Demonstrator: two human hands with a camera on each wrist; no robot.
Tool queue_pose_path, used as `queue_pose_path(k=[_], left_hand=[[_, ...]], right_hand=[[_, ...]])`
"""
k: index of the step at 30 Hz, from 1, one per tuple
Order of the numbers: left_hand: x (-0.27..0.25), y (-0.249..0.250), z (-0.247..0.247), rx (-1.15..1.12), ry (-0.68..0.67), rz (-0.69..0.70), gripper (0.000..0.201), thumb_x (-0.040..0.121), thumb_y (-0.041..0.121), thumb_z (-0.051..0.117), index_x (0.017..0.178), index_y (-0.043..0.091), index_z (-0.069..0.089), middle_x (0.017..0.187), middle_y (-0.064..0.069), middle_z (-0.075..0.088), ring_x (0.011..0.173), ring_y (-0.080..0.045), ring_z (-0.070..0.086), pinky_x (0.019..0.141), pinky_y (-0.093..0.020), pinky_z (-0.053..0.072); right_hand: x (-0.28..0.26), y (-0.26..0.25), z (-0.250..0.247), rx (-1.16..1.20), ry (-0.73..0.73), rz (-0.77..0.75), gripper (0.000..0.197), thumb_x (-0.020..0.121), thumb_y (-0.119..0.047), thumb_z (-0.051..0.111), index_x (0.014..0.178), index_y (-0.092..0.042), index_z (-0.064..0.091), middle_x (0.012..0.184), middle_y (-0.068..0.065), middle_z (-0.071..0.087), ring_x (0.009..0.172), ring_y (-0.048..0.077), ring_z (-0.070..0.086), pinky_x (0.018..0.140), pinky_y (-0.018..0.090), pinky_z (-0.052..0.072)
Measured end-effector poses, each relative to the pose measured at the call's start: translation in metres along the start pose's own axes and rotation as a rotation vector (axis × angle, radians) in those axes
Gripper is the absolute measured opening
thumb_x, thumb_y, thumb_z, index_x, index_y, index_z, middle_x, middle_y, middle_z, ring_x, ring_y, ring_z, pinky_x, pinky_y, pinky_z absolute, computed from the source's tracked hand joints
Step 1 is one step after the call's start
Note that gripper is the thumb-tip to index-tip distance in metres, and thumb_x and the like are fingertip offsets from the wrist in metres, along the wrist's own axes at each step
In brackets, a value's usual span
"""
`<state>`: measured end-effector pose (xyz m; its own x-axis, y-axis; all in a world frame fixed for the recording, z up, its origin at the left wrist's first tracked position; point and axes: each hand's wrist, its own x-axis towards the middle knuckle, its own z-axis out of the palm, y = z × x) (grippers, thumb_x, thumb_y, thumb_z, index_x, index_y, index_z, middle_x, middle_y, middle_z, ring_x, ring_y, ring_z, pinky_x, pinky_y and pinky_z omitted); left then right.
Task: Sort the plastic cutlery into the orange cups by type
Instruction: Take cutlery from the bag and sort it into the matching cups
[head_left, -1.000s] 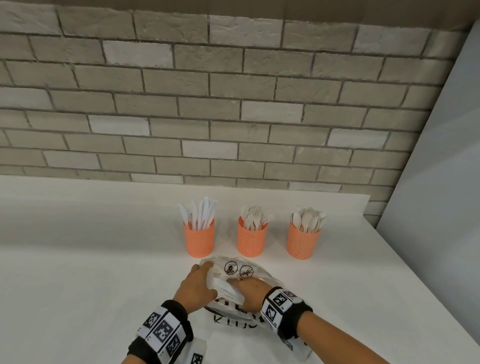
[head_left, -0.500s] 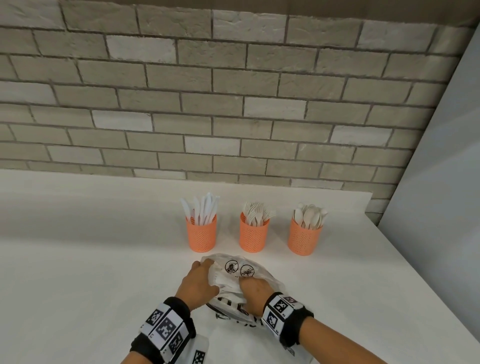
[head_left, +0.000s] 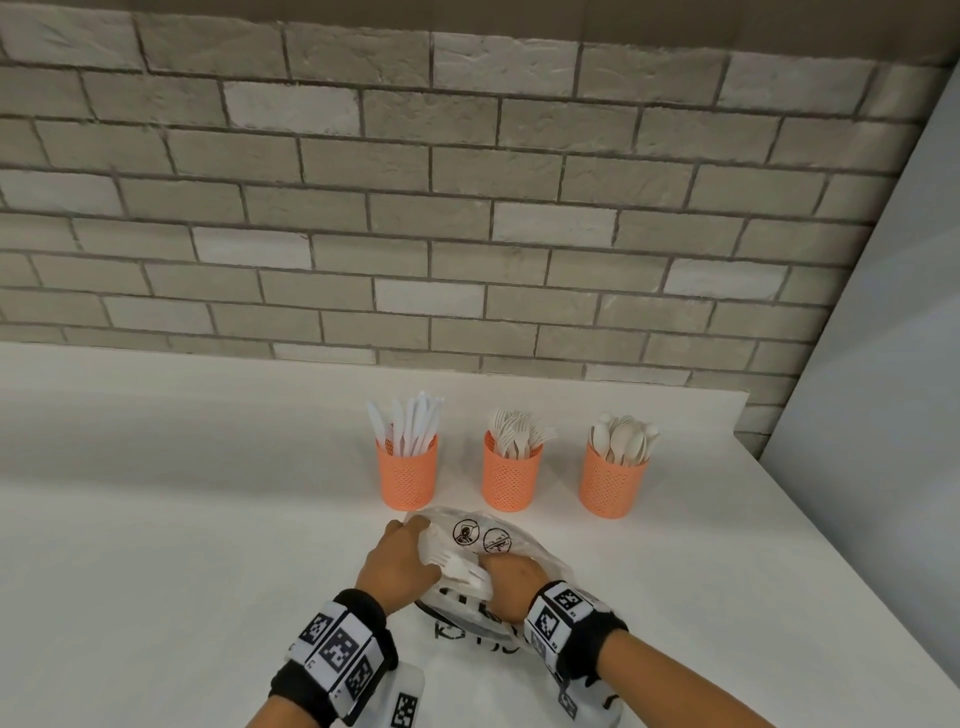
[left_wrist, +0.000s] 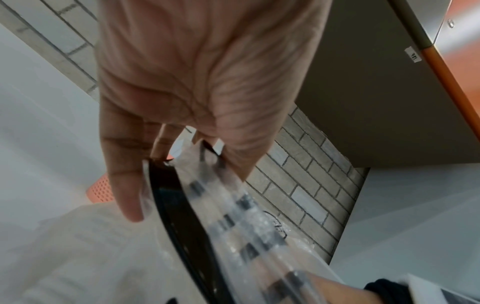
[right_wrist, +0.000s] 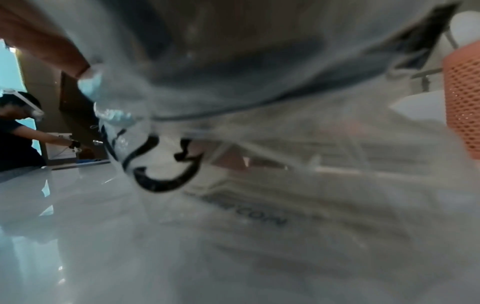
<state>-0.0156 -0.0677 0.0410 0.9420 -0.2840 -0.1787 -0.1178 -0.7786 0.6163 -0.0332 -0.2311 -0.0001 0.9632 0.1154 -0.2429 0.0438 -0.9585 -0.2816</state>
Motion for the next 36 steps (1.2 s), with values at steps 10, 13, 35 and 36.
queue_pose_path(k=[10,13,35,36], left_hand=[[0.002,0.0,0.004,-0.002,-0.023,-0.003,0.056,0.09,0.02,0.05,0.142,0.017,0.029,0.133,-0.011,0.041,0.122,-0.026,0.046,0.101,-0.029,0.038],[0.004,-0.002,0.001,-0.003,0.008,-0.036,0.055,0.089,0.021,0.05,0.14,0.016,0.031,0.132,-0.01,0.042,0.118,-0.027,0.05,0.099,-0.031,0.043],[0.011,-0.016,0.004,-0.108,0.168,-0.035,0.039,0.094,0.014,0.039,0.132,0.018,0.046,0.122,-0.011,0.06,0.108,-0.026,0.059,0.094,-0.033,0.047],[0.011,-0.017,0.005,-0.127,0.162,-0.027,0.038,0.095,0.013,0.039,0.132,0.016,0.046,0.122,-0.011,0.06,0.108,-0.026,0.058,0.094,-0.033,0.046]], right_hand=[[0.001,-0.007,0.005,-0.087,-0.03,-0.059,0.035,0.089,-0.006,0.048,0.123,-0.009,0.046,0.122,0.019,0.057,0.113,0.033,0.054,0.093,0.037,0.042],[0.0,-0.009,0.001,-0.008,-0.069,-0.042,0.033,0.094,-0.01,0.04,0.125,-0.005,0.047,0.126,0.019,0.056,0.116,0.032,0.053,0.097,0.036,0.041],[-0.013,0.009,-0.019,0.288,-0.033,-0.23,0.044,0.093,-0.009,0.049,0.136,-0.012,0.042,0.129,0.009,0.056,0.106,0.022,0.057,0.078,0.015,0.043],[-0.014,0.01,-0.019,0.288,-0.026,-0.24,0.043,0.093,-0.011,0.049,0.136,-0.013,0.042,0.128,0.009,0.057,0.102,0.021,0.058,0.077,0.014,0.044]])
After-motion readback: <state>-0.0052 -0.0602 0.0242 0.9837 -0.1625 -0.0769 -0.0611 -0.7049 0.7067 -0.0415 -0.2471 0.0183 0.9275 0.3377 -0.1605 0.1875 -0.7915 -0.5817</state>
